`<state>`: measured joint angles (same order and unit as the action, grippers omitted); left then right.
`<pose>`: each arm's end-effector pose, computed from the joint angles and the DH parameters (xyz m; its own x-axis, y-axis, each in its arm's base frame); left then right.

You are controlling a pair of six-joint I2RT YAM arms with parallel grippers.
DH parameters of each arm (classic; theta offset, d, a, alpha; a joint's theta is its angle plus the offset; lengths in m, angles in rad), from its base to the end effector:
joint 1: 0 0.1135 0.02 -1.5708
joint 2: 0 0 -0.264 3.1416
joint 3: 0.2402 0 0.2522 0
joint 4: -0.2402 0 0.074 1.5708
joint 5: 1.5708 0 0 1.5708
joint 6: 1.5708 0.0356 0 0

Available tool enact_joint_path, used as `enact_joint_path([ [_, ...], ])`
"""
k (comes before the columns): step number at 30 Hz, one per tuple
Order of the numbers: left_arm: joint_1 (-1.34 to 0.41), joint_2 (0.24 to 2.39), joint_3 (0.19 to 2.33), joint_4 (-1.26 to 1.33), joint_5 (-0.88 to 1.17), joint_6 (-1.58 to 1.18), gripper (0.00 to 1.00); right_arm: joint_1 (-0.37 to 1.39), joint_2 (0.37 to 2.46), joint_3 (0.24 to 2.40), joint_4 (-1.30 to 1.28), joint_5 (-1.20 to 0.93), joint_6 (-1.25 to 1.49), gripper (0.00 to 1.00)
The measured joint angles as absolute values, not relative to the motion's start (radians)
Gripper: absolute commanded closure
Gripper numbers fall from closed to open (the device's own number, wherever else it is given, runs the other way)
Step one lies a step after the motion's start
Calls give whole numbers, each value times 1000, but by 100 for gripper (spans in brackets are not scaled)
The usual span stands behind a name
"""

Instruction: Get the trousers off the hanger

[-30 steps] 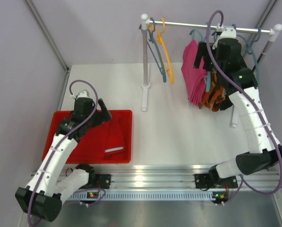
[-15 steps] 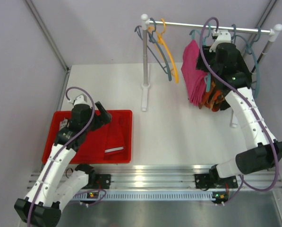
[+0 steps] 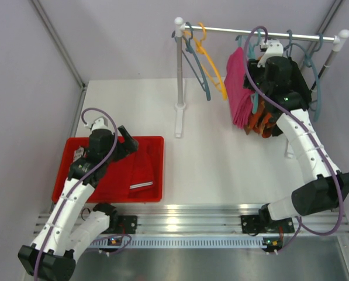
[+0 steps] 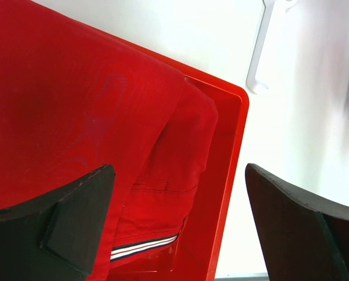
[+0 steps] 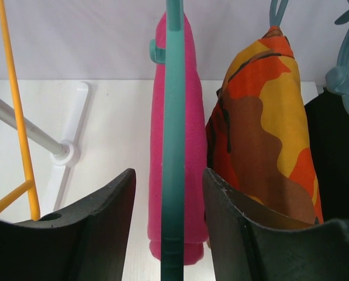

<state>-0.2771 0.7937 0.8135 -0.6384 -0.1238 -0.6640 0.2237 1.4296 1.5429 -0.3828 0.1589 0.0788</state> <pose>0.1625 -0.0416 0.3032 -0.5469 -0.4802 -0.6857 -0.2061 0.8711 -0.4457 0.3178 0.0665 0.4331 -0.2643 0.0196 -0.9642 -0.0497 0.9982 0.0339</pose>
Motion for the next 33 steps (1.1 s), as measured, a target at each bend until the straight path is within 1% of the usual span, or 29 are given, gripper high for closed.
enact_joint_path([
  [8, -277, 794, 813, -633, -120, -664, 2, 218, 1428, 1519, -375, 159, 80, 50],
  [21, -277, 794, 813, -628, -117, -664, 2, 218, 1397, 1467, -361, 159, 89, 55],
  [30, -277, 794, 813, -628, -109, -664, 2, 218, 1359, 1452, -364, 163, 89, 77],
  [31, -277, 794, 813, -628, -109, -664, 2, 218, 1357, 1453, -363, 163, 89, 83],
  [33, -277, 794, 813, -628, -109, -664, 2, 218, 1354, 1453, -363, 164, 88, 90],
])
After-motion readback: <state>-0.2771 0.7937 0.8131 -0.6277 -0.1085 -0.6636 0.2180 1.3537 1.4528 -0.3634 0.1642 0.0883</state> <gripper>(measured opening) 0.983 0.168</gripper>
